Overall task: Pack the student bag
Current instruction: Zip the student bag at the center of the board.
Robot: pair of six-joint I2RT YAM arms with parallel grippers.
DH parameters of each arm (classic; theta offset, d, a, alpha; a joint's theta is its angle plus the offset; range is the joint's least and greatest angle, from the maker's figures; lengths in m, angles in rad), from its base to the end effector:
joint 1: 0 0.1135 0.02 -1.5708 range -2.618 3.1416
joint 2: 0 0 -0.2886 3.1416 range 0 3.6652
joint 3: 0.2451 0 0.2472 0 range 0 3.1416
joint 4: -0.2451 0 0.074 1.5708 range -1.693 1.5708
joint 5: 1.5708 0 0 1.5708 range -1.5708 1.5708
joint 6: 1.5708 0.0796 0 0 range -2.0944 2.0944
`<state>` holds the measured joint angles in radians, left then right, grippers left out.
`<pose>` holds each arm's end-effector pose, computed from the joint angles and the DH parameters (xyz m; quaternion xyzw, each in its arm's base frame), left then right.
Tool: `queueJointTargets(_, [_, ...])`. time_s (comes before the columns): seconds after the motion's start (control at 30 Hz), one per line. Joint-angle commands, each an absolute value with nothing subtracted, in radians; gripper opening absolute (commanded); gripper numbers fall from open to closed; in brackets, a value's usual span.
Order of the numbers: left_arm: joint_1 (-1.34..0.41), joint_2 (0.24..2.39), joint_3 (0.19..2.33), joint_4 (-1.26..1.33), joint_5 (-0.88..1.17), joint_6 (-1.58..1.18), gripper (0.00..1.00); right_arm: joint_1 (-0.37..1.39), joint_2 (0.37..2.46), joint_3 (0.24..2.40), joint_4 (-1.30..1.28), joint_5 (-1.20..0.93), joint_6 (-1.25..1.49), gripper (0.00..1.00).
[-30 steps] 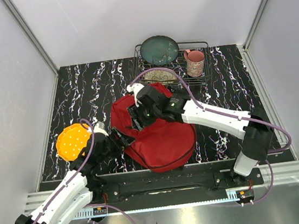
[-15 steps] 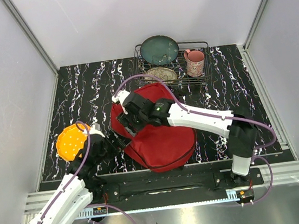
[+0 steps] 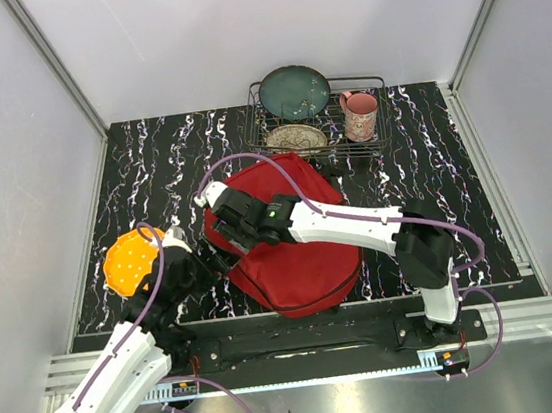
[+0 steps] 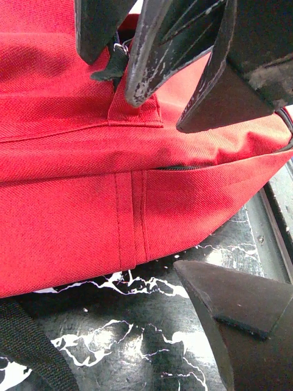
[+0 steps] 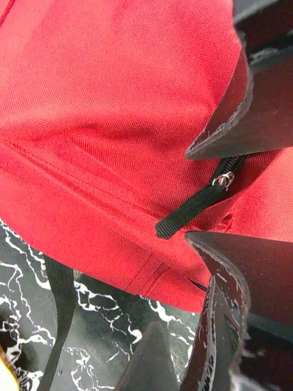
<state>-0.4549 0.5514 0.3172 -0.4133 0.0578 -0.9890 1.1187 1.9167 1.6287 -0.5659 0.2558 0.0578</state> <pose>0.1271 -0.0673 0.1748 -0.2237 0.8666 -0.3137 0.3171 0.2208 0.4086 0.2606 -0.4313 0.8238 0.0937 0.3558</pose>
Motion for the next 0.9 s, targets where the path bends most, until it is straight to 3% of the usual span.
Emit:
queueJointTargets(0.0, [-0.446,0.545,0.365,-0.405,0.043,-0.968,0.89,1.131,1.924,1.666,-0.511,0.363,0.04,0.55])
queueJointTargets(0.13, [-0.446,0.543,0.367,-0.408,0.043,-0.965,0.89,1.134,1.922,1.648,-0.466,0.414,0.034,0.46])
queueJointTargets(0.3, [-0.445,0.543,0.37,-0.414,0.043,-0.963,0.89,1.134,1.937,1.654,-0.457,0.439,0.018,0.48])
queueJointTargets(0.63, [-0.445,0.541,0.376,-0.419,0.043,-0.957,0.89,1.134,1.945,1.646,-0.459,0.419,0.044,0.07])
queueJointTargets(0.73, [-0.443,0.551,0.373,-0.391,0.049,-0.96,0.91,1.132,1.922,1.632,-0.453,0.44,0.058,0.0])
queueJointTargets(0.87, [-0.442,0.584,0.356,-0.241,0.078,-0.988,0.96,1.134,1.884,1.603,-0.448,0.483,0.132,0.0])
